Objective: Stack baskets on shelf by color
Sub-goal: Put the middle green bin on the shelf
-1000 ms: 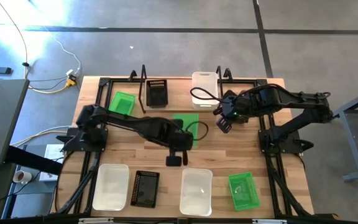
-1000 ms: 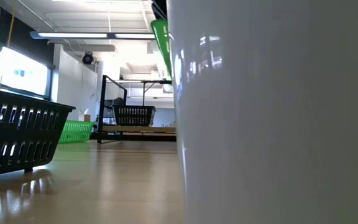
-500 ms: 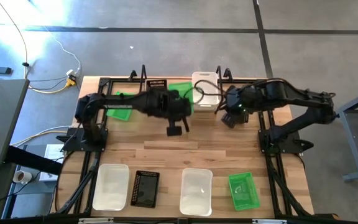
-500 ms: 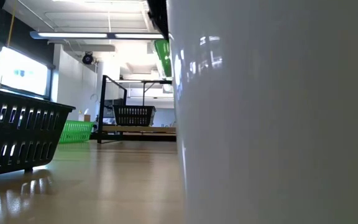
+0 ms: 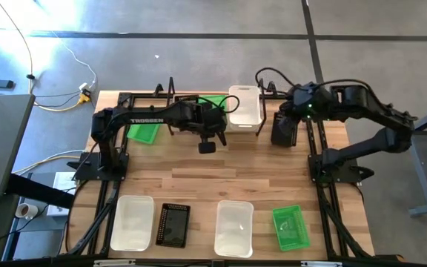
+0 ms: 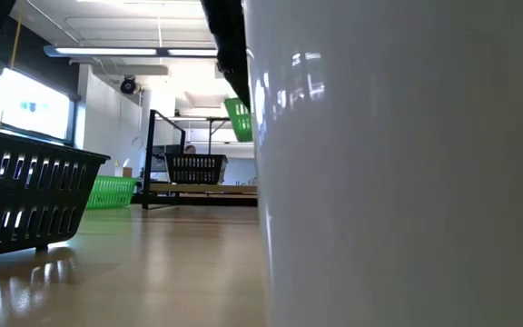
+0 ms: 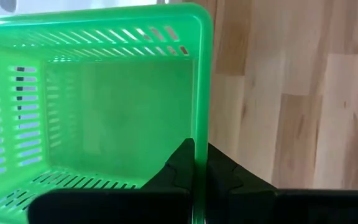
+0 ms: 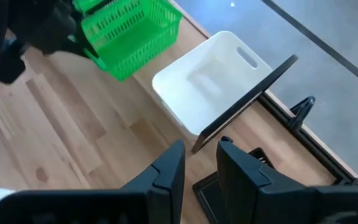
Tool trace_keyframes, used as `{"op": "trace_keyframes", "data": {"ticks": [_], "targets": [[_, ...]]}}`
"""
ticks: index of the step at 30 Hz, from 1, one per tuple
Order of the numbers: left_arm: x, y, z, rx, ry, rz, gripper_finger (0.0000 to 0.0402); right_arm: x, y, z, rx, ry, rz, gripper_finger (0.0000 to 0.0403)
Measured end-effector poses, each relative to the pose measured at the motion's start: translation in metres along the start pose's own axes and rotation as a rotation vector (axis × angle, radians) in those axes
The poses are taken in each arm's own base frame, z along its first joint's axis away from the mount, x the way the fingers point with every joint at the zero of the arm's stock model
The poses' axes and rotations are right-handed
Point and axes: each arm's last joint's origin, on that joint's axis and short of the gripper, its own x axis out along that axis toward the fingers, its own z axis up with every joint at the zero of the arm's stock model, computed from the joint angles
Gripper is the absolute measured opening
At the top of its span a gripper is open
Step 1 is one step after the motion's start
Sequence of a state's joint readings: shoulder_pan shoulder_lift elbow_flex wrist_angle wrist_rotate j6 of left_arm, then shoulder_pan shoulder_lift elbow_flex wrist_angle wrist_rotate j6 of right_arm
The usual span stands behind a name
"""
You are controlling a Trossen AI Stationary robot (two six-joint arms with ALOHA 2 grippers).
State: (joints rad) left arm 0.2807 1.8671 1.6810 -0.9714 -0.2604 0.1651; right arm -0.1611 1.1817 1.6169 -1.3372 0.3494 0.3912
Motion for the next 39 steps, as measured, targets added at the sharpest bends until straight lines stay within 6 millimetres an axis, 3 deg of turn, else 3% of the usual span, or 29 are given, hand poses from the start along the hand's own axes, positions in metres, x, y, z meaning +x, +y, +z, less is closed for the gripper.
{"op": "trace_keyframes", "data": {"ticks": [19, 39], "targets": [[0.020, 0.047, -0.013, 0.007, -0.005, -0.047, 0.0000, 0.003, -0.007, 0.007, 0.128, -0.043, -0.036, 0.0081], [0.070, 0.051, -0.016, 0.056, 0.084, -0.085, 0.0000, 0.003, -0.006, 0.009, 0.168, -0.069, -0.024, 0.0081]]}}
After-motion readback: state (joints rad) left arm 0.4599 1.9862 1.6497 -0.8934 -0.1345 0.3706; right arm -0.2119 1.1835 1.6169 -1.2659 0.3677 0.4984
